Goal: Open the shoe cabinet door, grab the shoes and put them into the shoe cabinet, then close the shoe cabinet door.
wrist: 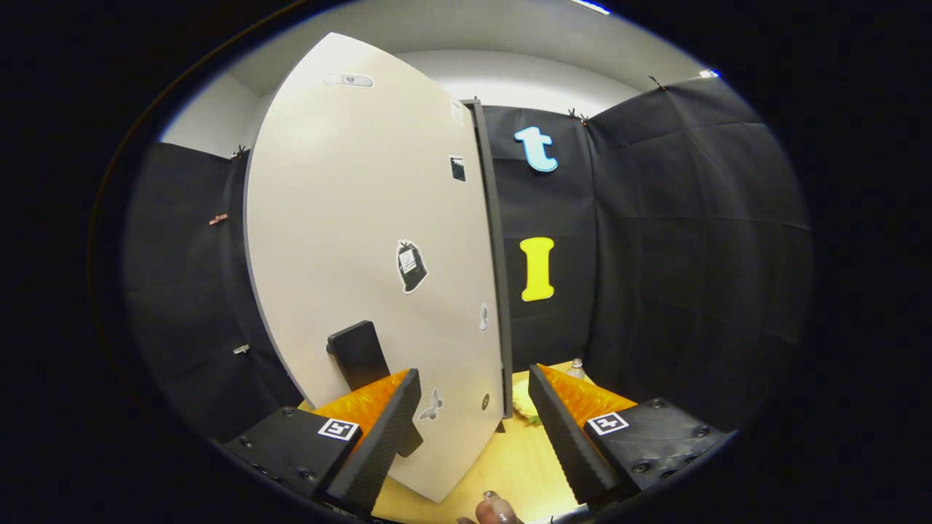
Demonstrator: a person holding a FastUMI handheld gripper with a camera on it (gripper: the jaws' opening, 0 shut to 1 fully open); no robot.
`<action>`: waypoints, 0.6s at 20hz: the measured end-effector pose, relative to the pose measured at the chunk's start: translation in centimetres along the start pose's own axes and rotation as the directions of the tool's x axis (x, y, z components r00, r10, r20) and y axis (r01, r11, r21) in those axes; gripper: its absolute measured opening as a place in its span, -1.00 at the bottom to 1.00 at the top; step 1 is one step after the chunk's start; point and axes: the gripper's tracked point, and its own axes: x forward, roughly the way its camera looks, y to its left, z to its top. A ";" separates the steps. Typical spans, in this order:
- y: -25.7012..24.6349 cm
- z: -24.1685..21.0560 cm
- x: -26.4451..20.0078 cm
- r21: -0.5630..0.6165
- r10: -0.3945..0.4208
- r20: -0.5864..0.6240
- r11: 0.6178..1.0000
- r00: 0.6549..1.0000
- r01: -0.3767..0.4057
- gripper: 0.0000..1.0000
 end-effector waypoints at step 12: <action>6.3 -0.1 2.3 -0.022 0.078 0.027 0.997 0.997 -0.078 0.96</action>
